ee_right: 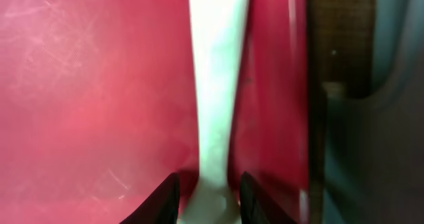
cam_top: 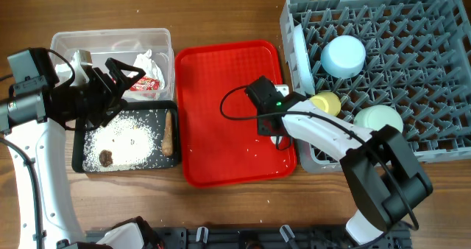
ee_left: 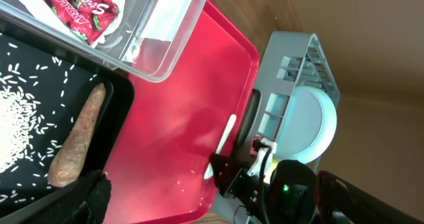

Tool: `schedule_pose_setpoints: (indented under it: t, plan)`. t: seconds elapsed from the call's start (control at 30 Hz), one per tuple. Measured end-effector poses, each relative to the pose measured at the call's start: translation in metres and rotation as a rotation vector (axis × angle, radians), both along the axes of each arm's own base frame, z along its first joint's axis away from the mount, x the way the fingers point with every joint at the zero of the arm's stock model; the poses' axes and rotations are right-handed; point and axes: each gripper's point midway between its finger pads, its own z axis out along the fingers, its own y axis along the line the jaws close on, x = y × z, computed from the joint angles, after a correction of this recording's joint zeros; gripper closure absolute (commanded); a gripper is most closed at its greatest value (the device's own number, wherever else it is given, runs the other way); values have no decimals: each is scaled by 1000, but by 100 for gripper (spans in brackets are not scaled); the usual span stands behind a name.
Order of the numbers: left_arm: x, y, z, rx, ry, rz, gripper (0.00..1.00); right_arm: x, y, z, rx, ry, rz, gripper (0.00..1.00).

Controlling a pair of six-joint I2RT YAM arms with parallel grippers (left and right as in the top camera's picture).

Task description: Sort waste into correct bins and load items into the dishwasher rack

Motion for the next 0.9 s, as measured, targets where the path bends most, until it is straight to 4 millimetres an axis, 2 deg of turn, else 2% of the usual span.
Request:
schedule_pose_setpoints:
  t: [0.2, 0.23, 0.3, 0.4, 0.5, 0.8, 0.9]
  plan:
    - [0, 0, 0, 0, 0, 0, 0, -4, 28, 0, 142, 38, 68, 77]
    - [0, 0, 0, 0, 0, 0, 0, -5, 30, 0, 152, 45, 72, 77]
    - [0, 0, 0, 0, 0, 0, 0, -7, 33, 0, 169, 55, 85, 85]
    - [0, 0, 0, 0, 0, 0, 0, -7, 33, 0, 168, 55, 92, 88]
    - [0, 0, 0, 0, 0, 0, 0, -7, 33, 0, 167, 54, 96, 95]
    - [0, 0, 0, 0, 0, 0, 0, -3, 37, 18, 188, 16, 123, 96]
    - [0, 0, 0, 0, 0, 0, 0, -1, 38, 32, 205, -12, 129, 96]
